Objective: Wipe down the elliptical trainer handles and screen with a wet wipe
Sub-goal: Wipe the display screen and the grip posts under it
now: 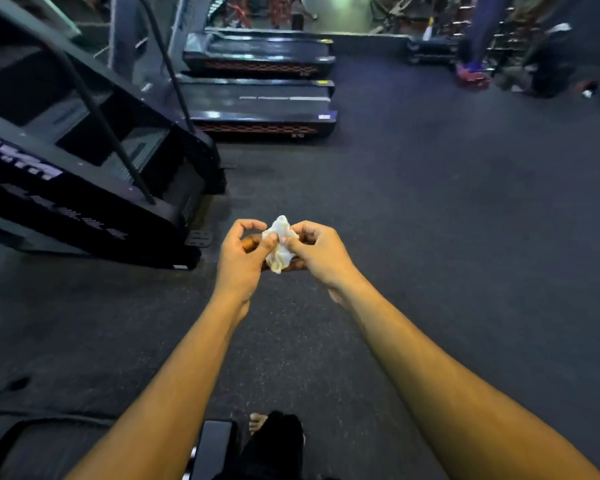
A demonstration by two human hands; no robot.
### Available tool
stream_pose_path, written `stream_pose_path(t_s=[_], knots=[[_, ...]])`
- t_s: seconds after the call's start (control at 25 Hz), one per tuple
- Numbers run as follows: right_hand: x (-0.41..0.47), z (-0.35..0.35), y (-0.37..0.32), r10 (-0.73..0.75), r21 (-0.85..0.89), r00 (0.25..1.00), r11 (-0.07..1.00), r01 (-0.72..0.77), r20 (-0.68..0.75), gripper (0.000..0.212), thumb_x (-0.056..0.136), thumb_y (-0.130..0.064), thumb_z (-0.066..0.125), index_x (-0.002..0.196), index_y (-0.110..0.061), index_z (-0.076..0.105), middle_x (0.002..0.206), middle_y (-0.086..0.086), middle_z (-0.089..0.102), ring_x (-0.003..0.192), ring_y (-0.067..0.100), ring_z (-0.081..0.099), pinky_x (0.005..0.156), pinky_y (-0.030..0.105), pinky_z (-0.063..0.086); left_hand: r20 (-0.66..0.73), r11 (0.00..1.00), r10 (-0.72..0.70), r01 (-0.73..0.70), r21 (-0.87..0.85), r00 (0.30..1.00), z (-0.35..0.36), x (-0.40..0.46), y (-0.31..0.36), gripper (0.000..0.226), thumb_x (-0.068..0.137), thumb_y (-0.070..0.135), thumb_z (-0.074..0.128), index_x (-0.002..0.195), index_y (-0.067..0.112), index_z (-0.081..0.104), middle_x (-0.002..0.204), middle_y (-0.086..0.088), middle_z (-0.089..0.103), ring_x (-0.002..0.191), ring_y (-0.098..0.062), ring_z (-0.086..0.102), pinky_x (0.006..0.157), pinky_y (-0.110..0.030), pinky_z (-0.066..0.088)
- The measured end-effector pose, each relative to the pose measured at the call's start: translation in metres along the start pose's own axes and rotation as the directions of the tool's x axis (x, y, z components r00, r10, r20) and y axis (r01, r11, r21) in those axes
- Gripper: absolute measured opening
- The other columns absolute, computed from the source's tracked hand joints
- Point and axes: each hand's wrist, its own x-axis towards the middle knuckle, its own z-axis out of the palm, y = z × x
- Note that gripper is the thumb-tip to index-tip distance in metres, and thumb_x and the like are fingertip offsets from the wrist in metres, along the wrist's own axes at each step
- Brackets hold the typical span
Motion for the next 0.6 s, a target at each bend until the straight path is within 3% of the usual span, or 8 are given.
stream_pose_path(t_s=[0.24,0.36,0.48,0.6], knots=[[0.143,0.113,-0.027,0.007,-0.076,0.977,0.997,0.01,0.214,0.007,0.097,-0.01,0.066,0.097,-0.003,0.069,0.098,0.023,0.073,0.084,0.027,0.073,0.074,0.042,0.062,-0.193,1.0,0.024,-0.025,-0.003,0.981,-0.122,0.111,0.016,0.016,0.096,0.009,0.074,0.109,0.01,0.065,0.087,-0.007,0.08,0.079,-0.017,0.076,0.069,-0.026,0.059],[0.198,0.193,-0.031,0.04,-0.047,0.928,0.999,-0.024,0.37,0.004,0.097,-0.011,0.066,0.096,-0.009,0.069,0.094,0.018,0.072,0.088,0.03,0.072,0.082,0.055,0.059,-0.324,1.0,0.009,-0.003,0.018,0.946,-0.197,0.139,0.029,0.022,0.094,0.013,0.077,0.113,0.01,0.067,0.092,-0.01,0.08,0.084,-0.023,0.078,0.074,-0.03,0.061],[0.242,0.293,-0.038,0.071,-0.043,0.813,0.997,-0.056,0.578,0.011,0.098,-0.013,0.065,0.107,-0.007,0.067,0.103,0.02,0.073,0.093,0.032,0.073,0.081,0.055,0.06,-0.506,0.998,0.033,-0.002,0.063,0.862,-0.285,0.156,0.032,0.022,0.092,0.02,0.08,0.111,0.019,0.069,0.095,-0.007,0.08,0.092,-0.026,0.078,0.085,-0.04,0.061],[0.275,0.392,-0.042,0.09,-0.072,0.668,0.996,-0.055,0.738,0.015,0.099,-0.011,0.065,0.112,-0.004,0.066,0.099,0.016,0.073,0.085,0.024,0.073,0.067,0.041,0.061,-0.673,0.998,0.044,0.0,0.065,0.739,-0.367,0.167,0.027,0.019,0.093,0.02,0.079,0.109,0.018,0.069,0.096,-0.005,0.08,0.094,-0.026,0.077,0.085,-0.041,0.06]])
